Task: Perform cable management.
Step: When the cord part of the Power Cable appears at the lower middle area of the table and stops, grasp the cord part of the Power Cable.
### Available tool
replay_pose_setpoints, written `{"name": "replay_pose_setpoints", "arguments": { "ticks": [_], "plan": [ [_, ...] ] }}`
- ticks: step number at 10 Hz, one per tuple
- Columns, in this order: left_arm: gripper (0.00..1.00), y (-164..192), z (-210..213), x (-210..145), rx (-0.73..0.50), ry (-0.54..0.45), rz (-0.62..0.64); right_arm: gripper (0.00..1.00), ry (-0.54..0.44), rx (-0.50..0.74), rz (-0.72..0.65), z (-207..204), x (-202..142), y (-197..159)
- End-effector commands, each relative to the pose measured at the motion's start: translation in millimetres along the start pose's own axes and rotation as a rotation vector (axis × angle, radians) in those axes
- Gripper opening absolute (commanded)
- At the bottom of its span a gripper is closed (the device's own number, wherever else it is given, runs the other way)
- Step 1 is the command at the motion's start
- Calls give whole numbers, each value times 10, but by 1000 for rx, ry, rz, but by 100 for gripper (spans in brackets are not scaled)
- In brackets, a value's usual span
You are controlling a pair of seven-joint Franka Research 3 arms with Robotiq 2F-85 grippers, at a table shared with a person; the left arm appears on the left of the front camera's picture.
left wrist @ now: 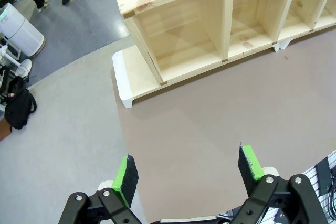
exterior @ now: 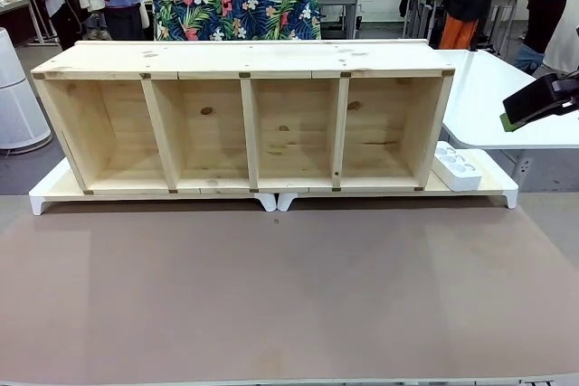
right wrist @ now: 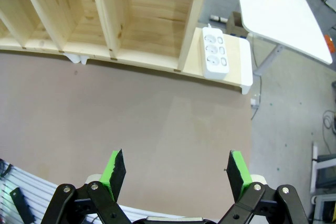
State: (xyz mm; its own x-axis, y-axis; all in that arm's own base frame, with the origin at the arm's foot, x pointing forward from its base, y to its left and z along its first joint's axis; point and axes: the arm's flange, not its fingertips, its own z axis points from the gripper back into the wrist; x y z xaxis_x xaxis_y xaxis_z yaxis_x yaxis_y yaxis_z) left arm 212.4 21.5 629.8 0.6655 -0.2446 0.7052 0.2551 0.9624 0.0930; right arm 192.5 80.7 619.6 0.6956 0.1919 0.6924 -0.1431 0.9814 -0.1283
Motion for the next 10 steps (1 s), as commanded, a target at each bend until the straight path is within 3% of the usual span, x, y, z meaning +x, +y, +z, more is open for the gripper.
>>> {"name": "replay_pose_setpoints", "arguments": {
  "ticks": [1,10],
  "plan": [
    [100,6,4,-2,1,-1,4,100,1,-2,-1,-3,1,-8],
    [100,6,4,-2,1,-1,4,100,1,-2,-1,-3,1,-8]
  ]
}}
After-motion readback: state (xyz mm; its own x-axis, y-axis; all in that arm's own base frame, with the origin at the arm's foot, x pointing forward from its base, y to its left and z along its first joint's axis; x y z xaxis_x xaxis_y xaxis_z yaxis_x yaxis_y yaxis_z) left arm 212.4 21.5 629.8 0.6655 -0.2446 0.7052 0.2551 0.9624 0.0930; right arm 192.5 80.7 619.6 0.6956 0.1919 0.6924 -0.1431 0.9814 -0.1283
